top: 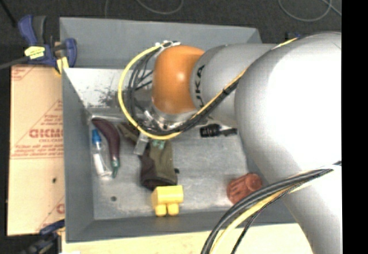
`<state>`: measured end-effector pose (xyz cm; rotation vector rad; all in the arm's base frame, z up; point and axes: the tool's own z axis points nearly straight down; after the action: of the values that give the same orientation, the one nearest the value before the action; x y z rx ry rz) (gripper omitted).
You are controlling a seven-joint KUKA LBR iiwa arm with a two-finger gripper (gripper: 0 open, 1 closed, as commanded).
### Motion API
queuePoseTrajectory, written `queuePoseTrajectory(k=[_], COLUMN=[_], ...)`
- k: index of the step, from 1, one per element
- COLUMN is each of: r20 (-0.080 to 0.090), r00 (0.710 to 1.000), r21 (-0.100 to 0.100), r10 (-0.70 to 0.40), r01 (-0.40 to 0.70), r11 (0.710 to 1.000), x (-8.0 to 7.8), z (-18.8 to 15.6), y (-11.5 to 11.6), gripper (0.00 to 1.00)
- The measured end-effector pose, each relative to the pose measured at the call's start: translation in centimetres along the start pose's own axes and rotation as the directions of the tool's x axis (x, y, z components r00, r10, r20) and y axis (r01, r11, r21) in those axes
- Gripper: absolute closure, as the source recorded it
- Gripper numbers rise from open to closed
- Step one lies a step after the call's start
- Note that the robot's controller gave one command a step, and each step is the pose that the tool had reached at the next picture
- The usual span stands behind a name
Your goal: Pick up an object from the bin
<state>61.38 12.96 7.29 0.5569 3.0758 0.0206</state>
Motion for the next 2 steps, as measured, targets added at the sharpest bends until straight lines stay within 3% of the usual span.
queuePoseTrajectory(k=[2], r20=[-0.007], r00=[1.0], r21=[0.005], r10=[0.001], r01=[0.0], r11=[1.0], x=[0.2], z=[-2.1], y=[-0.2], gripper=[1.0])
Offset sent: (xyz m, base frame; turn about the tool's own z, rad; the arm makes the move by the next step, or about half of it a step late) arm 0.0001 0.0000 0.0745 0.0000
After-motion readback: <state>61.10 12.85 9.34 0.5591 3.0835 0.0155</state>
